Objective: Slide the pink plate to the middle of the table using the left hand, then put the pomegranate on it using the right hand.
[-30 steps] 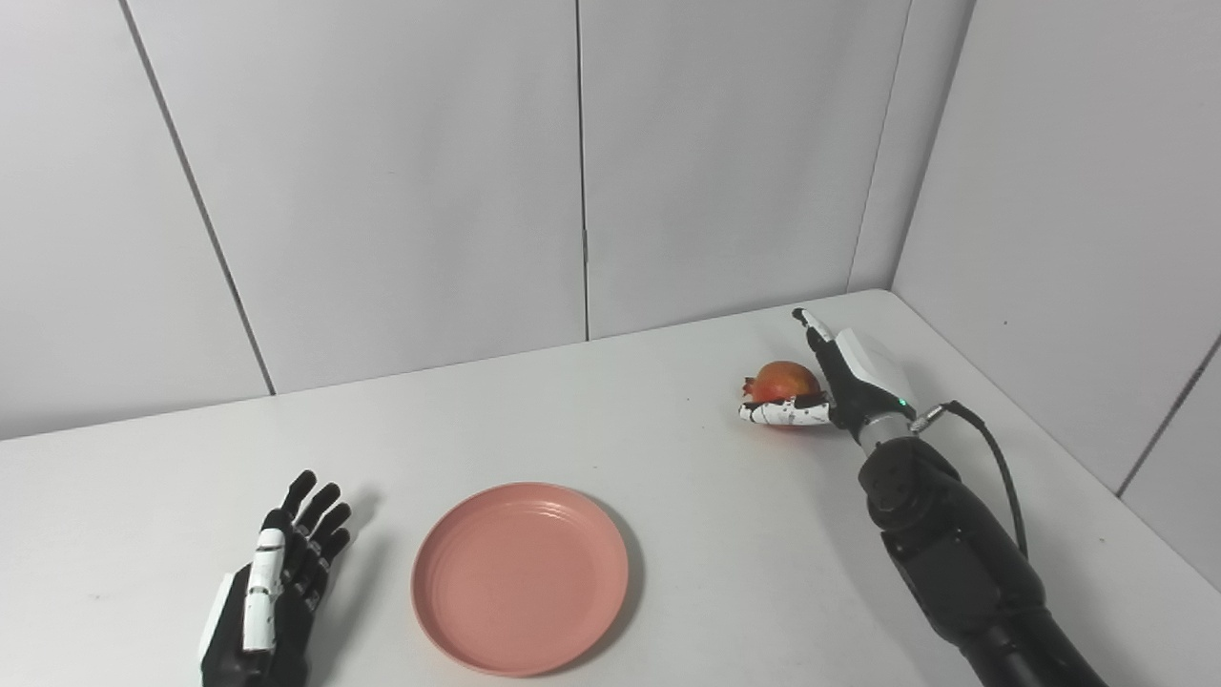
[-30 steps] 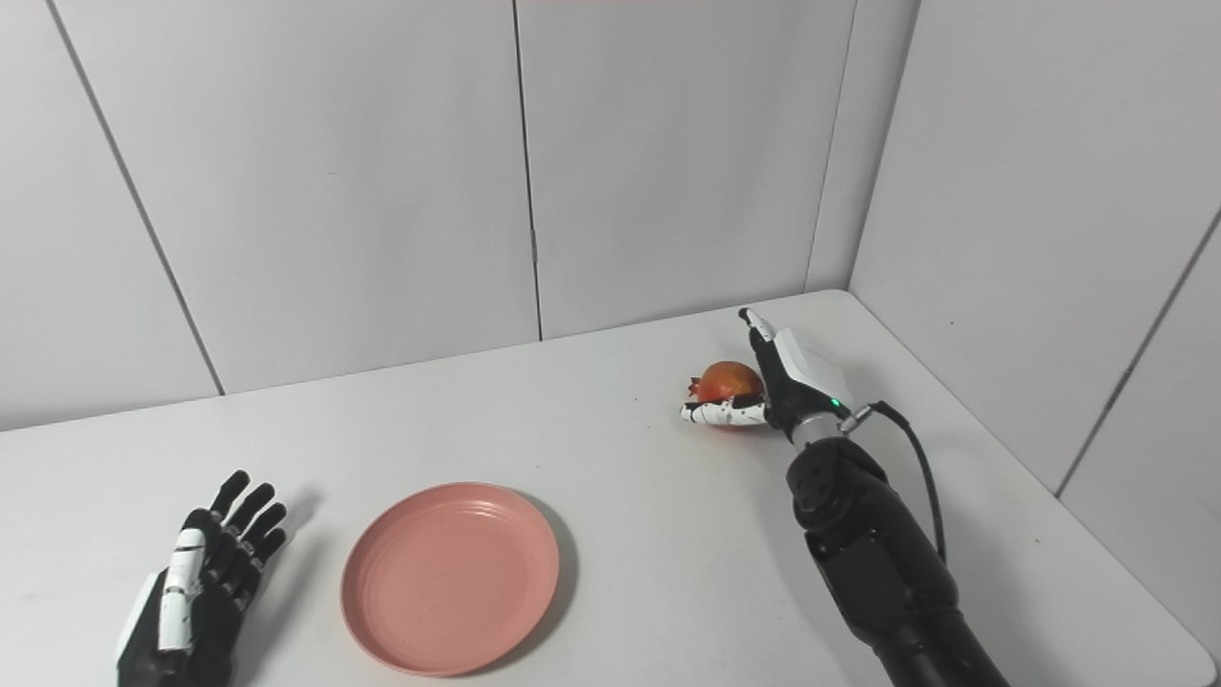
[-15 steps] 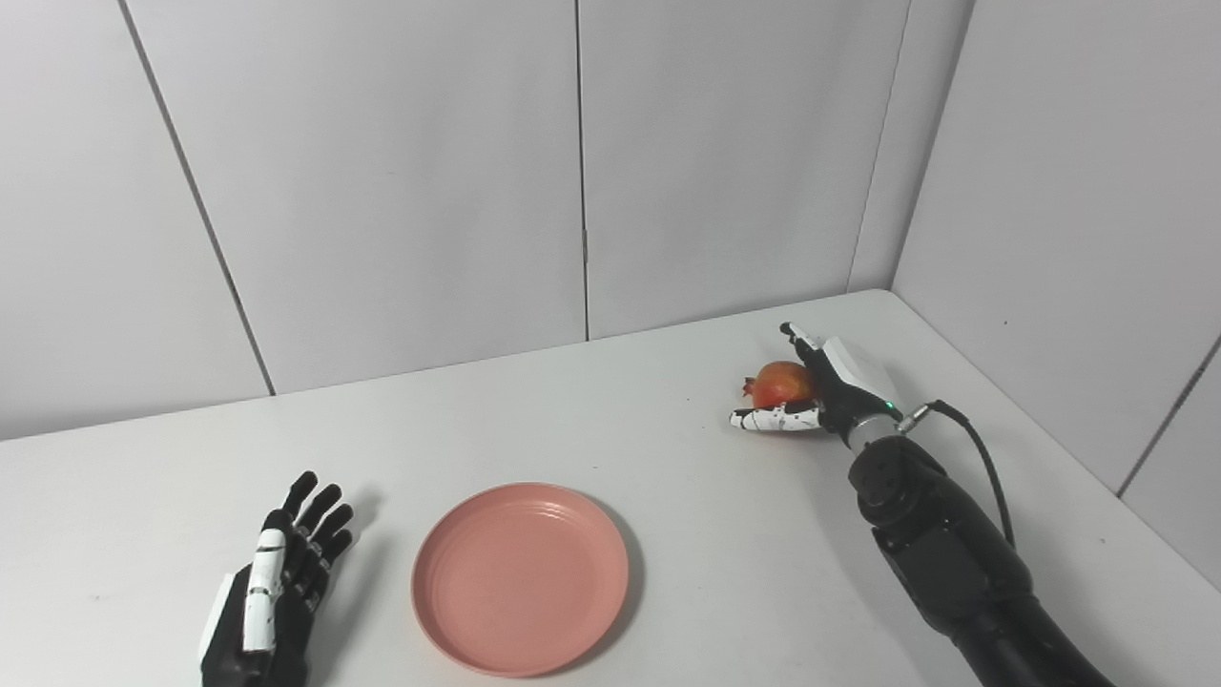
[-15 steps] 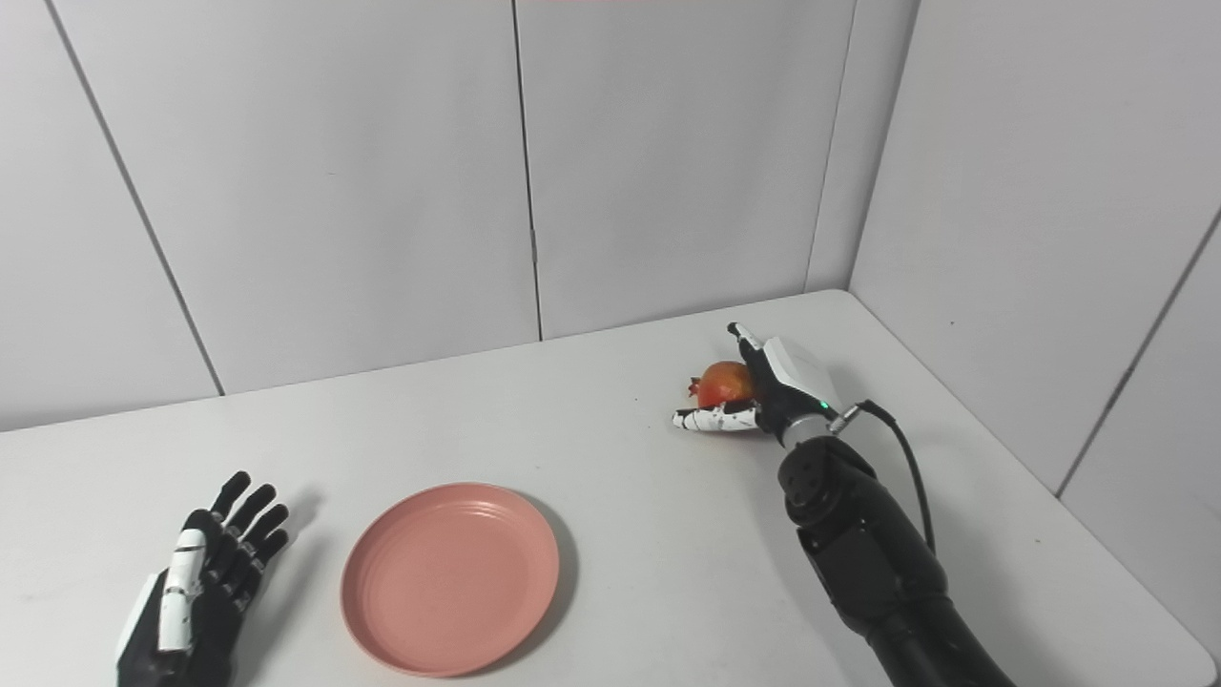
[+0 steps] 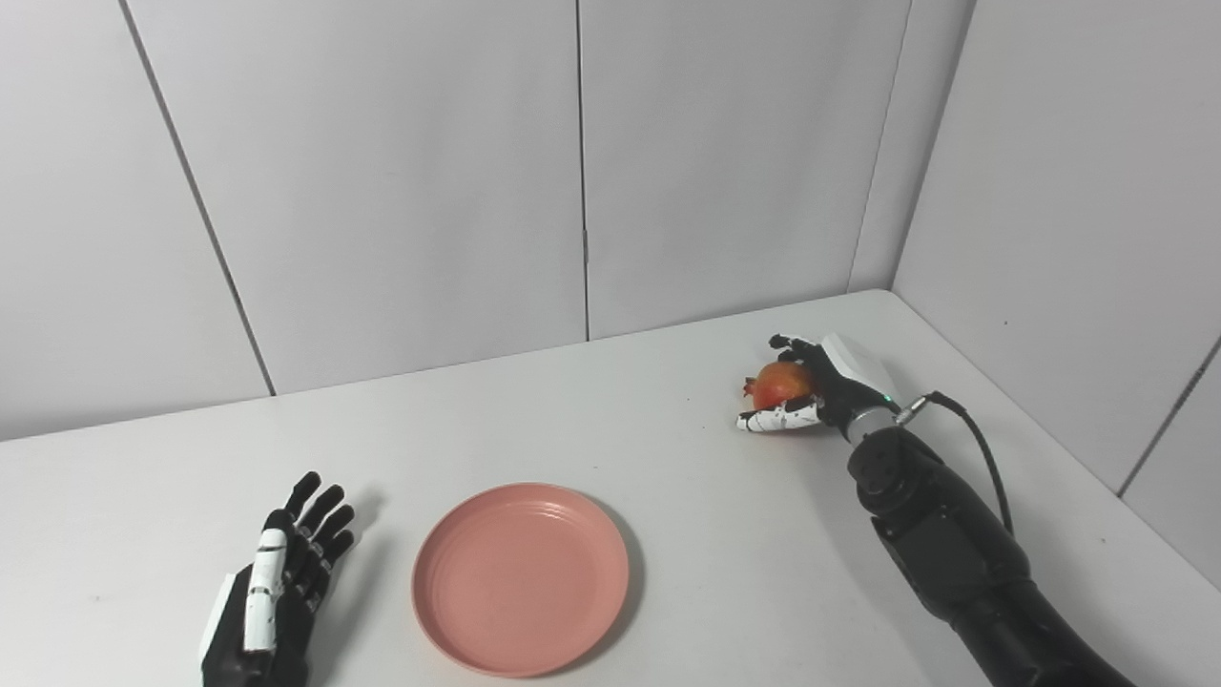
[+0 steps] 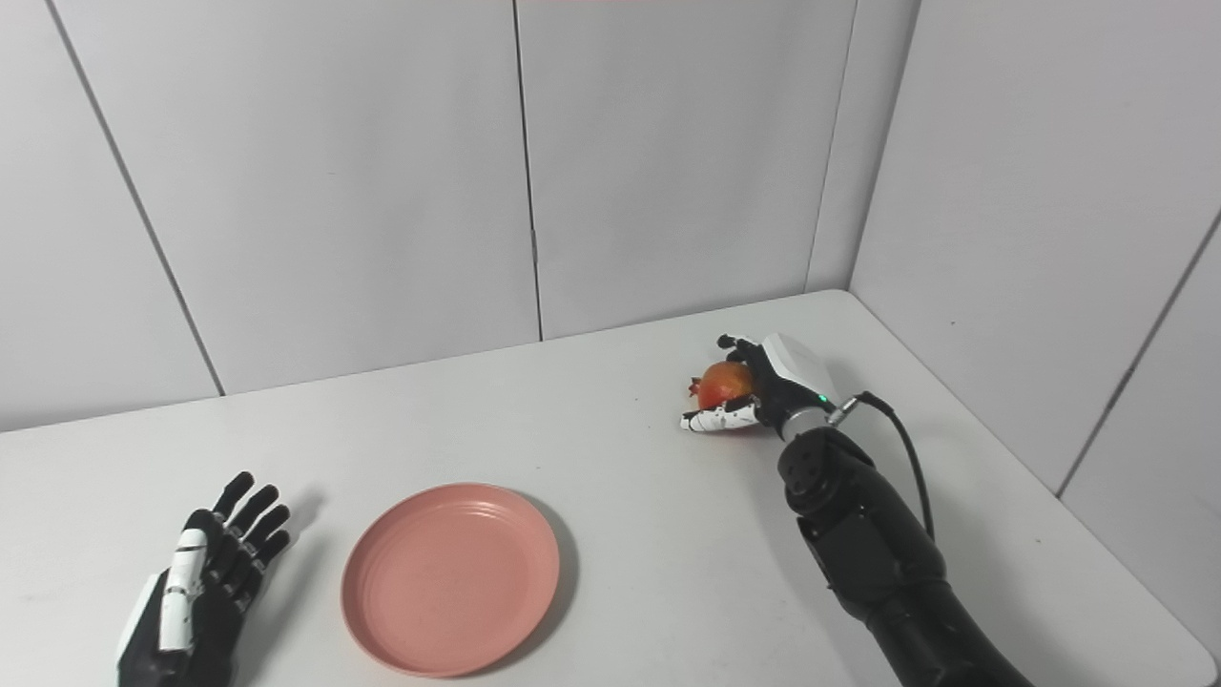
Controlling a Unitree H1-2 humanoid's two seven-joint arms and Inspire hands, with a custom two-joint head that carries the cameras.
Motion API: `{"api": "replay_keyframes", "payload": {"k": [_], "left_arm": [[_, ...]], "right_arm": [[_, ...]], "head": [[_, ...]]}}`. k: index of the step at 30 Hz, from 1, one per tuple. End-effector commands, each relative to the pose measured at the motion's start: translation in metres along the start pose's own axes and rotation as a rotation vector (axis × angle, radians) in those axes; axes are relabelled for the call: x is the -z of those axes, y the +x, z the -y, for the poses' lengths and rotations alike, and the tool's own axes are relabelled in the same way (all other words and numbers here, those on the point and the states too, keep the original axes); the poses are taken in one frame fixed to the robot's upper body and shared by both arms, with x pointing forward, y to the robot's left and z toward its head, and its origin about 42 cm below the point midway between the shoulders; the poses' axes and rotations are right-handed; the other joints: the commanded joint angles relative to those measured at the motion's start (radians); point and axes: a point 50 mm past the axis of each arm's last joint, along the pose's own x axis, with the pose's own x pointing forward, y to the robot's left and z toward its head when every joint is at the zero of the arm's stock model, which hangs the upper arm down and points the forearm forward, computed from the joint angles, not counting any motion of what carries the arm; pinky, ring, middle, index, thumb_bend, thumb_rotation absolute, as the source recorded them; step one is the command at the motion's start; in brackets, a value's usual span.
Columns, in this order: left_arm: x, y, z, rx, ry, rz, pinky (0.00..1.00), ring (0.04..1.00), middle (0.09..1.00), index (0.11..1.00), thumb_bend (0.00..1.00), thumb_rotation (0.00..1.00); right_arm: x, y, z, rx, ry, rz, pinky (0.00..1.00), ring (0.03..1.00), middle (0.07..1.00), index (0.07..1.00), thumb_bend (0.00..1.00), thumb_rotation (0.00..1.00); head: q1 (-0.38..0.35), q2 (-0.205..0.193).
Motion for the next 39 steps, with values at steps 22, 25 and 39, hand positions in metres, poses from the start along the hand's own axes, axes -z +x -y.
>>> {"api": "replay_keyframes", "payload": {"k": [22, 25, 39], "left_arm": [[-0.003, 0.001, 0.004, -0.002, 0.029, 0.0, 0.92, 0.908, 0.917, 0.915, 0.4, 1.0], [-0.002, 0.001, 0.006, 0.009, 0.027, 0.0, 0.93, 0.916, 0.925, 0.922, 0.4, 1.0], [-0.002, 0.003, 0.024, 0.009, 0.066, 0.0, 0.91, 0.912, 0.925, 0.921, 0.41, 1.0]], "right_arm": [[-0.032, 0.008, 0.026, 0.081, 0.031, 0.047, 0.18, 0.242, 0.335, 0.393, 0.4, 0.28], [-0.04, 0.001, 0.032, 0.096, 0.056, 0.076, 0.14, 0.206, 0.299, 0.374, 0.37, 0.3], [-0.095, -0.055, 0.043, 0.118, 0.1, 0.292, 0.14, 0.199, 0.282, 0.344, 0.36, 0.34]], "head": [[0.021, 0.007], [0.034, 0.008], [0.126, 0.028]]}}
